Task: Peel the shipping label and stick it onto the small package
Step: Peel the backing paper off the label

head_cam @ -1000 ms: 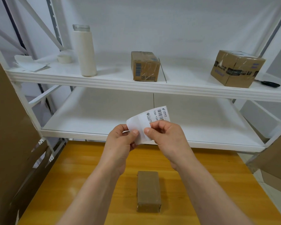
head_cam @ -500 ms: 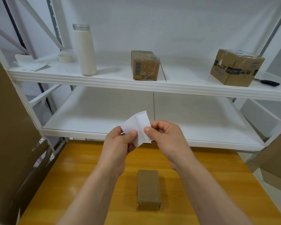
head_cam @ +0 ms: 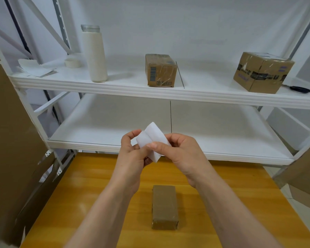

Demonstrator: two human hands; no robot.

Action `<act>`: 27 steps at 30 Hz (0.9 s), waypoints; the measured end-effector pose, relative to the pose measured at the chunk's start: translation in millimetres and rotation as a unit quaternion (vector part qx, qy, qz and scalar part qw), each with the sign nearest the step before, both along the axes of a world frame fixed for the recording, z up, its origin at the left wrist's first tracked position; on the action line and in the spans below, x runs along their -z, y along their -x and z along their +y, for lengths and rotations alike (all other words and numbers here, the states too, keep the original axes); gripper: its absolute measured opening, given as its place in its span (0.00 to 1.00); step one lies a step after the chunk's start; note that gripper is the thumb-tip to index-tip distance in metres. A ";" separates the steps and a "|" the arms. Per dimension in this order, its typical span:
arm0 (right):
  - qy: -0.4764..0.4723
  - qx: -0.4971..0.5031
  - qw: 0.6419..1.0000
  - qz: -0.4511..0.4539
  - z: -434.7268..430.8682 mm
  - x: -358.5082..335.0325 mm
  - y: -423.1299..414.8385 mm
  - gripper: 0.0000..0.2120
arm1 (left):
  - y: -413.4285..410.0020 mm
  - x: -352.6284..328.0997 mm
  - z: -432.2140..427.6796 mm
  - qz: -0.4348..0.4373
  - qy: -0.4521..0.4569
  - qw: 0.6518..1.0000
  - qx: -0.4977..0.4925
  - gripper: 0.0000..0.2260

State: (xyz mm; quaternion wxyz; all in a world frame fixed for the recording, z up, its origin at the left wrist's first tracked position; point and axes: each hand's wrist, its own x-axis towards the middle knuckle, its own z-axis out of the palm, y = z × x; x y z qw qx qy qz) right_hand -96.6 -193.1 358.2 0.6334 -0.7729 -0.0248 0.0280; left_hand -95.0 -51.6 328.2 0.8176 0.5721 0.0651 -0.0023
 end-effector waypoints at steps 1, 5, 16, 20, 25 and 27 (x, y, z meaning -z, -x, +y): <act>0.005 0.006 1.000 -0.002 0.0 0.8 -0.6 0.13 | 0.0 0.4 0.2 0.003 0.000 1.000 0.000 0.23; 0.012 0.047 0.999 -0.002 0.1 3.4 -3.9 0.05 | -0.8 0.7 0.9 0.023 0.005 1.000 0.005 0.17; 0.001 0.071 0.998 0.003 -3.3 1.2 -6.8 0.04 | -3.9 1.8 3.7 0.024 -0.006 0.999 0.022 0.11; -0.033 0.081 0.996 0.012 -5.8 -1.1 -8.1 0.03 | -5.5 2.0 6.0 0.041 0.003 0.999 0.005 0.13; -0.041 0.090 0.995 0.016 -6.1 -2.4 -9.3 0.04 | -6.2 1.9 5.3 0.058 0.025 0.998 -0.009 0.16; -0.053 0.090 0.994 0.021 -5.9 -3.1 -9.3 0.03 | -6.8 1.6 5.1 0.071 0.034 0.997 -0.017 0.19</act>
